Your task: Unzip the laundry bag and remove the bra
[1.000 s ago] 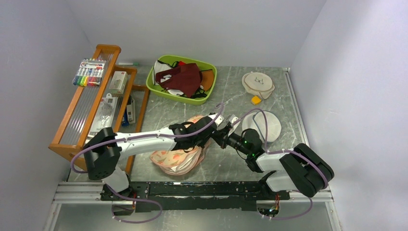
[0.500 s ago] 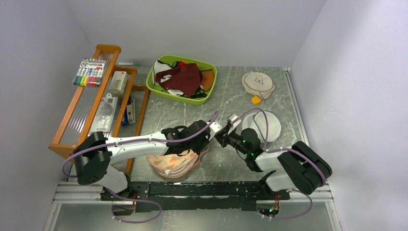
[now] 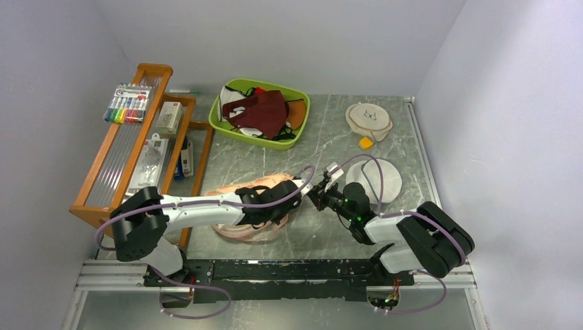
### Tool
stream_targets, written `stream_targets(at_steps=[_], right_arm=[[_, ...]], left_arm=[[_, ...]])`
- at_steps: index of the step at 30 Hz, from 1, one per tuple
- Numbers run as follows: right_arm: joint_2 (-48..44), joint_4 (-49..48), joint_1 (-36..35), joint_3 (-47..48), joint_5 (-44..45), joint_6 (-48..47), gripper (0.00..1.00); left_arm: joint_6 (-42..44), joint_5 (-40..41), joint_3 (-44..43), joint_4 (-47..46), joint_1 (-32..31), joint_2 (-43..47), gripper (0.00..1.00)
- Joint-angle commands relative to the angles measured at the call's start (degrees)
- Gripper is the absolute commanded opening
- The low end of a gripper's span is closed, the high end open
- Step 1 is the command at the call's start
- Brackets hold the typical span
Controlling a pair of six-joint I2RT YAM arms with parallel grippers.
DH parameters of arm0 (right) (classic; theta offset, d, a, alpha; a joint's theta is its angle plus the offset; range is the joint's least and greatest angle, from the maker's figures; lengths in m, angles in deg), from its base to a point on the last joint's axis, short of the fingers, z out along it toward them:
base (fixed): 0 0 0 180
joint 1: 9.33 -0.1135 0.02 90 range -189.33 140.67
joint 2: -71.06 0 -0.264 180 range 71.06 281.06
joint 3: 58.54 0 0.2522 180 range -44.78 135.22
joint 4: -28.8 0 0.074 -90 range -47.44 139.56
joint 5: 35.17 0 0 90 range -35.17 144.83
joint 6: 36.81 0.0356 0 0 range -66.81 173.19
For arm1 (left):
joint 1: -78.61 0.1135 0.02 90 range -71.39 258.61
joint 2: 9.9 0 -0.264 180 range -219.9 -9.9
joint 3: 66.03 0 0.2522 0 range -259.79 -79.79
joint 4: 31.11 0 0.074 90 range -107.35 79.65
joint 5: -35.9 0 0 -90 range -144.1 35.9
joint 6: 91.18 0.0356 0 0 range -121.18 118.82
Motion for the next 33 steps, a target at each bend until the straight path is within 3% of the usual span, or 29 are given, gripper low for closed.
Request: stream_targets(at_steps=[1, 4, 14, 18, 22, 28, 33], right_arm=[[1.2, -0.8, 0.5, 2.3, -1.0, -2.3, 0.00], [2.3, -0.6, 0.5, 3.1, -3.9, -2.3, 0.00], [2.1, -3.4, 0.3, 2.7, -8.4, -2.4, 0.00], [2.1, -3.4, 0.3, 3.0, -10.2, -2.0, 0.00], [0.5, -4.1, 0.4, 1.9, -10.2, -1.8, 0.00], [0.4, -4.2, 0.3, 2.0, -10.0, -2.3, 0.00], [0.3, -4.3, 0.3, 1.7, -10.2, -2.0, 0.00]], left_arm=[[-1.3, 8.3, -0.8, 7.7, 0.6, -2.1, 0.17], [-1.1, 8.5, -1.3, 7.5, 0.7, -1.2, 0.38], [0.5, -8.6, -1.2, -0.3, 0.6, 10.3, 0.72], [0.1, -5.9, -2.7, -2.7, 0.6, 9.1, 0.70], [-1.2, 0.7, -7.2, 0.7, 0.7, 2.8, 0.63], [-0.9, 3.5, -12.0, 2.9, 0.9, -4.9, 0.61], [-0.6, 4.4, -13.2, 3.1, 1.0, -8.1, 0.44]])
